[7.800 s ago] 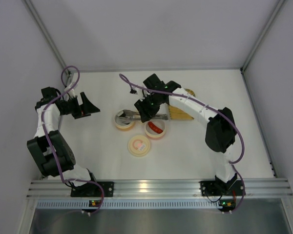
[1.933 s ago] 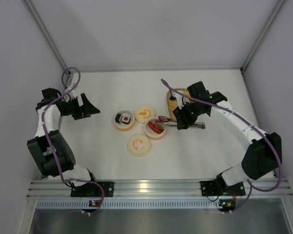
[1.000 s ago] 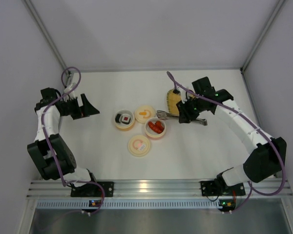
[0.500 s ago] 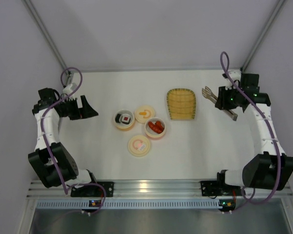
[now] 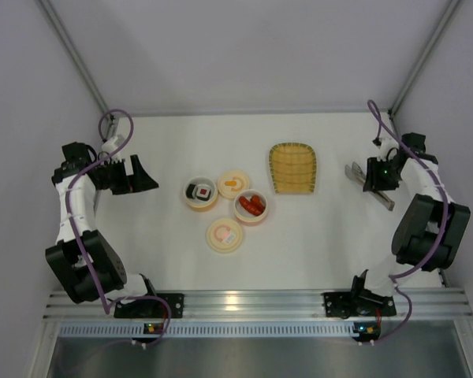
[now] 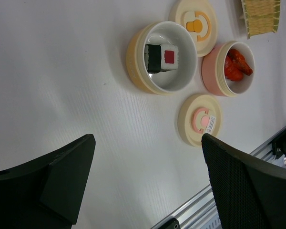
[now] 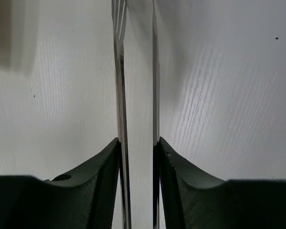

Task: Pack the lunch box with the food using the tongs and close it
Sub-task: Place the clamp at the center of the board.

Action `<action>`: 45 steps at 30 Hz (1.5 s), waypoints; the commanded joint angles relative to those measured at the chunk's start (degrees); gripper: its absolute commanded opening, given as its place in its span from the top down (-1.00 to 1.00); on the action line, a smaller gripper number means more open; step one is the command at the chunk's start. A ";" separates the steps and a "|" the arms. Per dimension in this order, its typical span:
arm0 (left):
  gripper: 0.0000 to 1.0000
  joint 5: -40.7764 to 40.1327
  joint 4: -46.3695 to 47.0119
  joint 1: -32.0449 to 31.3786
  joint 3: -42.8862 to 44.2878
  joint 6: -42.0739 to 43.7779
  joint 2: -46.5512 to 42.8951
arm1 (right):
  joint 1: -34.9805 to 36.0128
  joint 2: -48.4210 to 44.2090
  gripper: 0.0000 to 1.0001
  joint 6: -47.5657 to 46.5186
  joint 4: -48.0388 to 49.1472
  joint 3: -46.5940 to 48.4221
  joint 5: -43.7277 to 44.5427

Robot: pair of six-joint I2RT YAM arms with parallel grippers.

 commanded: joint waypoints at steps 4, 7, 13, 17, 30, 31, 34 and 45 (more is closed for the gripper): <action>-0.96 0.15 -0.70 0.34 1.70 1.81 -1.03 | -1.14 1.77 0.25 -4.39 7.44 -3.64 -0.37; -0.96 -0.11 -0.61 0.42 1.52 1.81 -0.77 | -1.41 3.09 0.19 -5.45 7.00 -4.87 0.16; -0.96 0.50 -0.18 0.25 1.69 1.28 -0.33 | -1.93 5.90 0.08 -7.29 6.03 -5.32 1.91; -0.96 0.50 -0.26 0.34 1.70 1.37 -0.33 | -1.93 7.31 -0.09 -8.17 4.98 -4.97 2.18; -0.96 0.15 -1.40 0.34 2.22 2.33 -0.94 | -1.93 6.52 -0.99 -8.53 1.55 -2.60 1.92; -0.96 0.07 -1.49 0.42 2.31 2.34 -1.03 | -1.93 6.08 -0.99 -8.53 1.03 -2.33 1.57; -0.96 -0.02 -2.02 0.34 2.49 2.69 -1.47 | -1.93 4.15 -0.99 -8.18 -0.73 -0.84 0.69; -0.96 -0.46 -5.27 0.34 4.95 3.39 -1.73 | -1.58 -5.25 -0.99 -4.84 -12.42 17.43 -10.55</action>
